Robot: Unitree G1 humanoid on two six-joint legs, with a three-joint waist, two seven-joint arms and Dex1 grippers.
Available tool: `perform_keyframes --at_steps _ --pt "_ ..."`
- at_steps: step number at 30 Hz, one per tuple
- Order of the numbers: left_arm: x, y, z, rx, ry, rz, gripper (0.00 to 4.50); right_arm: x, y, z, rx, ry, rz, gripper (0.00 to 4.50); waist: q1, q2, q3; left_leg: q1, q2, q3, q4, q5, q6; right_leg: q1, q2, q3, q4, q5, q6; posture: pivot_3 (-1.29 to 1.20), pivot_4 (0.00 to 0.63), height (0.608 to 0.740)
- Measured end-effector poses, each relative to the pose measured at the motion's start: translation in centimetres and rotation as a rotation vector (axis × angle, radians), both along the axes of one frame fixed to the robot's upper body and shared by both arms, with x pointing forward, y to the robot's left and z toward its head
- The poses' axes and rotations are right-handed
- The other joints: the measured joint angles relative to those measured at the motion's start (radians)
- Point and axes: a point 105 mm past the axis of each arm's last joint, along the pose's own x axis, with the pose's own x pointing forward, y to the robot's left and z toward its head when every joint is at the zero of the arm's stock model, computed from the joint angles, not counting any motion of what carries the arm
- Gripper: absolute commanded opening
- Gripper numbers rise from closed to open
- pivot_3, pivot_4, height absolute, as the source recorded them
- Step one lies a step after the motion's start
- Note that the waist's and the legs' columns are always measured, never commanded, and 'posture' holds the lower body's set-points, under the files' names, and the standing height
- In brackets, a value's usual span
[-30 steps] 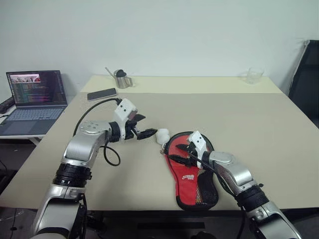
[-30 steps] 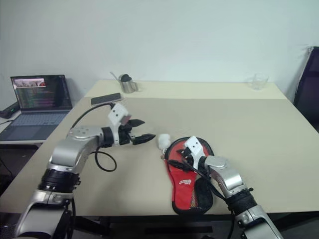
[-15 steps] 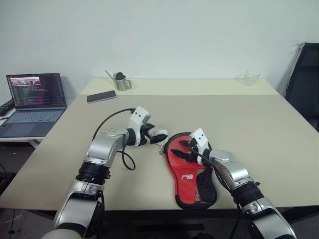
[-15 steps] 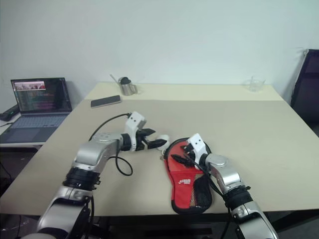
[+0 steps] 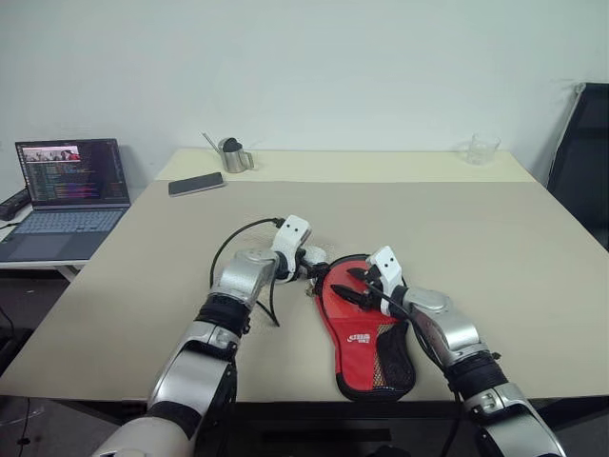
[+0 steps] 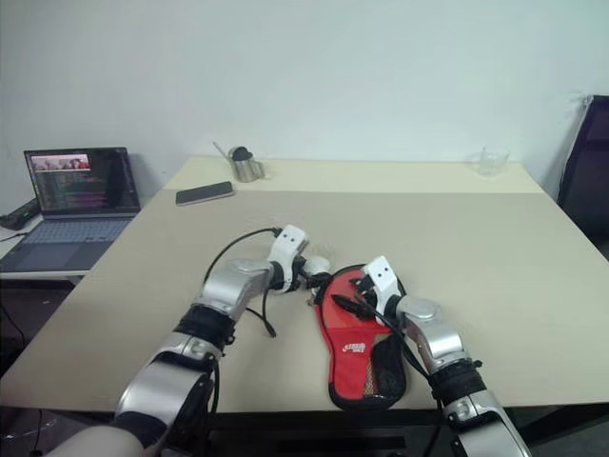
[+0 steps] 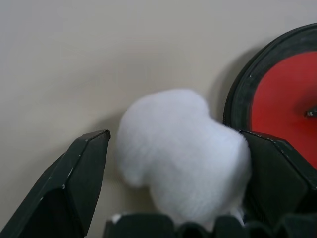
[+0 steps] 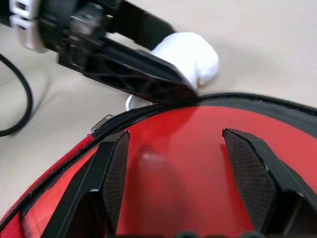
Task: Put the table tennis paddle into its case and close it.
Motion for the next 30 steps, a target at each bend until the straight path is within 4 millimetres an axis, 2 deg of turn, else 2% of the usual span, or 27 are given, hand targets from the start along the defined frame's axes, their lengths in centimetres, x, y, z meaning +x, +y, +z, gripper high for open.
perform_keyframes --at_steps 3,10,12,14,22,30 --pt "0.1 -0.3 -0.1 -0.012 -0.001 0.0 3.97 -0.1 -0.1 -0.1 -0.004 0.002 -0.002 3.27 0.001 0.0 -0.001 0.0 0.0 0.0 0.0 0.0 0.0 0.0 0.0 -0.001 0.0 0.0 0.0 0.0 0.15 0.74" --pt "0.0 -1.5 -0.3 -0.026 0.006 -0.028 1.57 -0.3 -0.2 -0.1 -0.015 0.012 -0.001 3.27 0.0 0.0 -0.002 0.001 0.0 -0.001 0.0 0.0 0.0 0.001 0.0 -0.001 0.001 0.0 0.001 0.0 0.15 0.74" --pt "0.0 -1.6 -0.3 -0.026 0.01 -0.03 1.04 -0.3 -0.3 -0.2 -0.03 0.014 -0.003 3.27 -0.002 0.0 -0.002 0.001 0.0 -0.001 0.0 0.0 0.001 0.001 0.0 0.0 0.001 0.0 0.001 0.0 0.15 0.74" --pt "0.2 -1.7 -0.4 -0.024 0.016 -0.027 0.69 -0.3 -0.5 -0.3 -0.041 0.015 -0.005 3.27 -0.002 0.0 -0.002 0.003 0.0 -0.001 0.0 0.0 0.001 0.004 0.0 -0.001 0.0 -0.001 0.003 0.0 0.15 0.74" --pt "1.7 -1.6 -0.3 0.057 -0.021 0.019 0.63 -0.9 -0.9 -0.7 -0.061 0.03 0.012 3.27 -0.008 -0.001 -0.001 0.008 0.001 -0.001 0.0 0.006 0.001 0.009 0.0 -0.001 0.0 0.001 0.013 0.0 0.15 0.74" --pt "1.7 -1.8 -0.1 0.056 -0.031 -0.016 0.63 -1.1 -1.2 -0.5 -0.076 0.024 0.01 3.27 -0.008 -0.001 -0.001 0.005 0.0 -0.002 -0.001 0.006 0.001 0.007 0.0 -0.001 -0.002 0.001 0.013 0.0 0.15 0.74"
